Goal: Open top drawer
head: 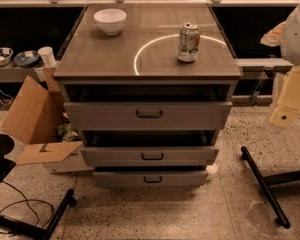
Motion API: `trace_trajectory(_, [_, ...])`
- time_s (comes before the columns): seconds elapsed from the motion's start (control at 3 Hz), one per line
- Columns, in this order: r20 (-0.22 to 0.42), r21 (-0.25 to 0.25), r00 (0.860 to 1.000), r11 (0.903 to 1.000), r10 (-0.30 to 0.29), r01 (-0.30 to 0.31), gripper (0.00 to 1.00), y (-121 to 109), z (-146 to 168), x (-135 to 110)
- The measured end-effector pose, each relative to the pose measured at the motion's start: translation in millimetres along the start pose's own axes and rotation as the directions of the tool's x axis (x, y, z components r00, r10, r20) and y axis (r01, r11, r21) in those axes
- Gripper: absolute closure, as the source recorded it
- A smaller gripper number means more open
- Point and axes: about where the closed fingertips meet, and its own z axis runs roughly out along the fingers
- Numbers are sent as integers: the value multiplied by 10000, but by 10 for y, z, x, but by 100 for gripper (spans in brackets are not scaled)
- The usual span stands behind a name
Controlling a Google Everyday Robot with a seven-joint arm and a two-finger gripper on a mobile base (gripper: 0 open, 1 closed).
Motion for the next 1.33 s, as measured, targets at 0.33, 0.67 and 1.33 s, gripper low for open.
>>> trace_trajectory(0.33, [0,0,10000,10000,0,0,0,0,0,0])
trace_trajectory(0.67, [-45,-24,9994,9994,-357,357,0,9,270,-78])
trace_trajectory(1.33, [-1147,115,9756,9818,-1871,1897,0,-133,1774,-299])
